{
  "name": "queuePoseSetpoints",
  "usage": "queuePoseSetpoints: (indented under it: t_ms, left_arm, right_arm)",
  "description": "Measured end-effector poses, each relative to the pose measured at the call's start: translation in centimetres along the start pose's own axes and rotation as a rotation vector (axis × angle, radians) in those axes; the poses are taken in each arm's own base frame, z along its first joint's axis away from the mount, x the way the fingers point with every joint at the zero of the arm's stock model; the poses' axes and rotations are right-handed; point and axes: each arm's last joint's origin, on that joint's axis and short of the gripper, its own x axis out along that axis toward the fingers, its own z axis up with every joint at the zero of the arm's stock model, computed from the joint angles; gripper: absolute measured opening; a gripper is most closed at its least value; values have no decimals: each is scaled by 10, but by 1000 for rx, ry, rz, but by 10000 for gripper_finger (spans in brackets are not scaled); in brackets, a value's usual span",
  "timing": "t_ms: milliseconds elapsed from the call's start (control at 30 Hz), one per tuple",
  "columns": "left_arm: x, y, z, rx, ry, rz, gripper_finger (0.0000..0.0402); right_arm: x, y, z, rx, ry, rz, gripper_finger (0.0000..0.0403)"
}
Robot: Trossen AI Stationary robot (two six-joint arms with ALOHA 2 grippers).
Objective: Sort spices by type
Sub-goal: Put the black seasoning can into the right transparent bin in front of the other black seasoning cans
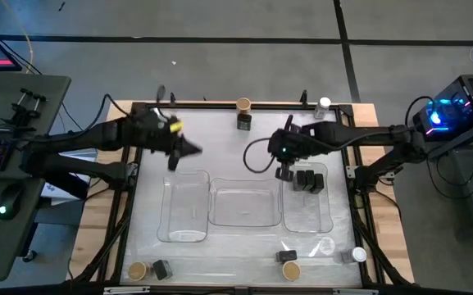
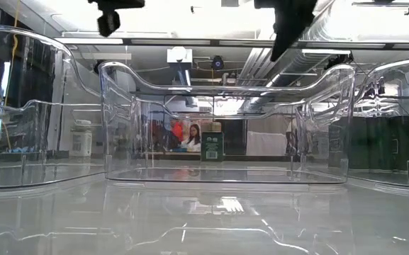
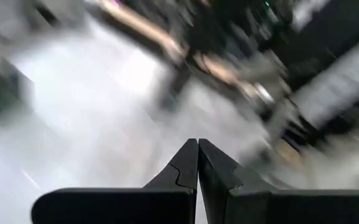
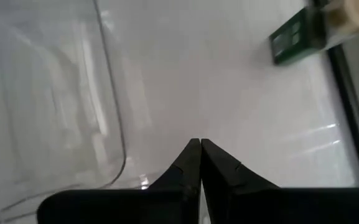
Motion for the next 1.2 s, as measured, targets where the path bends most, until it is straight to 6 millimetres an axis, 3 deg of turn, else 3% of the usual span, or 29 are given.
queuePoseSetpoints:
  t_ms: [100, 300, 433, 533, 633, 800, 1033, 1200]
  left_arm:
    - [7, -26, -23, -40, 157, -95, 0]
    - [19, -107, -85, -107, 430, -317, 0]
    - [26, -147, -139, -114, 620, -271, 0]
    - [33, -167, -167, -100, 733, -175, 0]
    - [38, -181, -184, -18, 822, -81, 0]
    - [46, -193, -194, 121, 926, 106, 0]
    - [42, -217, -216, 227, 984, 53, 0]
    - [41, -214, -228, 275, 1022, 110, 0]
  right_arm:
    - [-2, -10, 6, 2, -39, -13, 0]
    - [6, -33, 8, -5, -40, -32, 0]
    - [9, -49, 11, 6, -75, -15, 0]
    - [10, -58, 15, 20, -116, 7, 0]
    - [10, -65, 16, 33, -135, 14, 0]
    - [11, -72, 15, 26, -133, 24, 0]
    - [11, -73, 15, 13, -128, 29, 0]
    - [11, -73, 15, -9, -128, 28, 0]
